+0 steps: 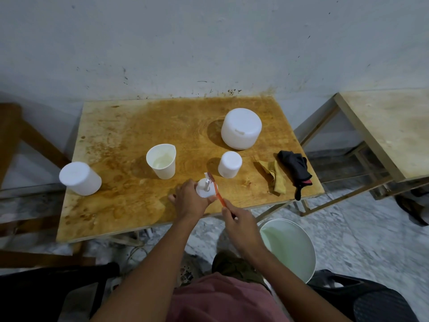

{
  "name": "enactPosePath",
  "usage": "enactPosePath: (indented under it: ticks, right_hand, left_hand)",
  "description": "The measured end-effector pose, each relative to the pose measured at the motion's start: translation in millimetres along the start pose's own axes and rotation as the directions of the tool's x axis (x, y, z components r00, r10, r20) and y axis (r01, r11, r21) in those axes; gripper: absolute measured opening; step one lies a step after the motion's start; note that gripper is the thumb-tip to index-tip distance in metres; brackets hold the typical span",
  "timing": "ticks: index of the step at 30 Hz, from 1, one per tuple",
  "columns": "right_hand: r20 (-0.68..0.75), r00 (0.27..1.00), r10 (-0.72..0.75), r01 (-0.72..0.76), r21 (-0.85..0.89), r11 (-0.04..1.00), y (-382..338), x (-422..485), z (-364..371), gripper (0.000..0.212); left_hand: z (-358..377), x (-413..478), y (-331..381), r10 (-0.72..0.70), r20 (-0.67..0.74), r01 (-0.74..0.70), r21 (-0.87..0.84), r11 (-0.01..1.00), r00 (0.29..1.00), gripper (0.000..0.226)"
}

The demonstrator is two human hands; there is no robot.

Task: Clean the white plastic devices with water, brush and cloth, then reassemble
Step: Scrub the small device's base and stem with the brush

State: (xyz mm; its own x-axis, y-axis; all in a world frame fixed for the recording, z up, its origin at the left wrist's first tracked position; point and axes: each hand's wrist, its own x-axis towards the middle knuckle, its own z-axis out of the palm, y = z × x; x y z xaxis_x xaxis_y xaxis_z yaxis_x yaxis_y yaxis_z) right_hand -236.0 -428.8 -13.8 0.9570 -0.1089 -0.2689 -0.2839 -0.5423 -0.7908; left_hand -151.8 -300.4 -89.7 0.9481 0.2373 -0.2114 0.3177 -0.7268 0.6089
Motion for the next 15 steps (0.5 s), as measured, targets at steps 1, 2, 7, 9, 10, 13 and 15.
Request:
enactPosePath:
  ticks: [1, 2, 7, 9, 10, 13, 15]
  right_hand:
    - [0.002, 1.0, -0.014, 0.014, -0.038, 0.999, 1, 3, -9, 0.034]
    - [0.008, 1.0, -0.017, 0.018, -0.081, 0.997, 3, 6, -17, 0.034]
    - [0.072, 0.997, -0.025, 0.043, -0.253, 0.966, 7, 25, -46, 0.032]
    - [0.084, 0.996, -0.042, 0.064, -0.278, 0.959, 4, 32, -51, 0.031]
    - [0.081, 0.995, -0.055, 0.076, -0.285, 0.956, 2, 35, -53, 0.03]
    - [0.077, 0.994, -0.083, 0.102, -0.284, 0.953, -3, 41, -56, 0.027]
    - [0.085, 0.993, -0.084, 0.109, -0.34, 0.934, -6, 45, -56, 0.028]
  left_hand:
    - [-2, 0, -1, 0.008, 0.025, -0.008, 0.02, 1.0, 1.0, 0.058]
    - [-4, 1, -1, 0.015, 0.054, -0.017, 0.038, 0.999, 0.998, 0.06]
    - [-15, 9, -6, 0.077, 0.215, -0.093, 0.064, 0.994, 0.974, 0.065]
    - [-18, 11, -7, 0.095, 0.263, -0.117, 0.07, 0.991, 0.96, 0.066]
    - [-19, 12, -7, 0.098, 0.282, -0.125, 0.082, 0.989, 0.954, 0.066]
    - [-22, 15, -4, 0.084, 0.313, -0.13, 0.132, 0.983, 0.946, 0.064]
    - [-23, 16, -2, 0.08, 0.328, -0.134, 0.143, 0.981, 0.941, 0.066]
